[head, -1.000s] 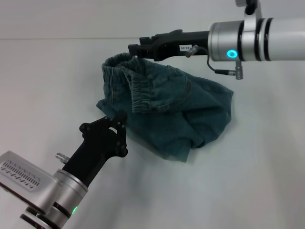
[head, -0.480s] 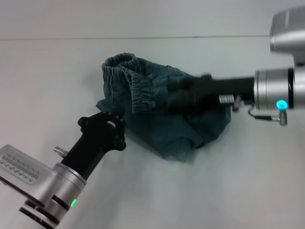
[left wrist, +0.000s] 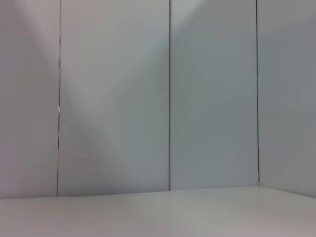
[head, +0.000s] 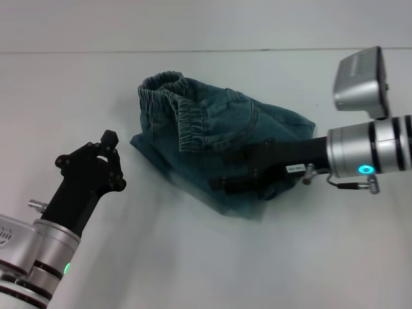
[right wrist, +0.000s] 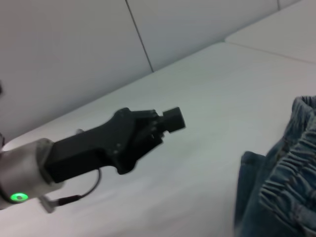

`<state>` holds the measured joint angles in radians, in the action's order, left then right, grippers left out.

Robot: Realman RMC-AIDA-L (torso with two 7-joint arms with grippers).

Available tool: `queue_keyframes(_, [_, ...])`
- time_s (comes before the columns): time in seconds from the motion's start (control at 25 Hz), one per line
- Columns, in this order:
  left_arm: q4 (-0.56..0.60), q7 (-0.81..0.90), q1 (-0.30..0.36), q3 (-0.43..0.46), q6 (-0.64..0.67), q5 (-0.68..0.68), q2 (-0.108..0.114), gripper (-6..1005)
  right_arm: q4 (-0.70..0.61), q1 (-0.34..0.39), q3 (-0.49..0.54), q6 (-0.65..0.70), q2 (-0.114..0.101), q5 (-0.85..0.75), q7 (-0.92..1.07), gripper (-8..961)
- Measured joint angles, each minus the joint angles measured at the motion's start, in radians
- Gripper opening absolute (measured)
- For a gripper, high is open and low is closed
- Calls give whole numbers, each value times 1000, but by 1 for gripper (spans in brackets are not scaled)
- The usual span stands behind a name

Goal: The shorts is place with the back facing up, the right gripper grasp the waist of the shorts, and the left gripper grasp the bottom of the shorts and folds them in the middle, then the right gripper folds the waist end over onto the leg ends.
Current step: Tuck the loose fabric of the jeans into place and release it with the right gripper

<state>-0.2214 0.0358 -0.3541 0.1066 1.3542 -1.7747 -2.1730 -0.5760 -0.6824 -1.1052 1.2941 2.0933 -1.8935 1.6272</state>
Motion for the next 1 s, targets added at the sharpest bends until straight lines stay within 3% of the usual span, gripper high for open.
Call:
queue_keyframes(0.24, [-1, 0, 0, 1, -4, -6, -1, 1, 104, -62, -5, -142, 6, 33, 10, 760])
queue_keyframes(0.8, [-1, 1, -16, -4, -18, -8, 1, 1, 166, -94, -7, -373, 7, 284, -102, 757])
queue_keyframes(0.92, [0, 1, -18, -4, -18, -8, 0, 1, 160, -86, -7, -349, 6, 310, -128, 756])
queue_keyframes(1.0, [0, 1, -18, -4, -18, -8, 0, 1, 151, -66, -4, -264, 4, 329, -152, 755])
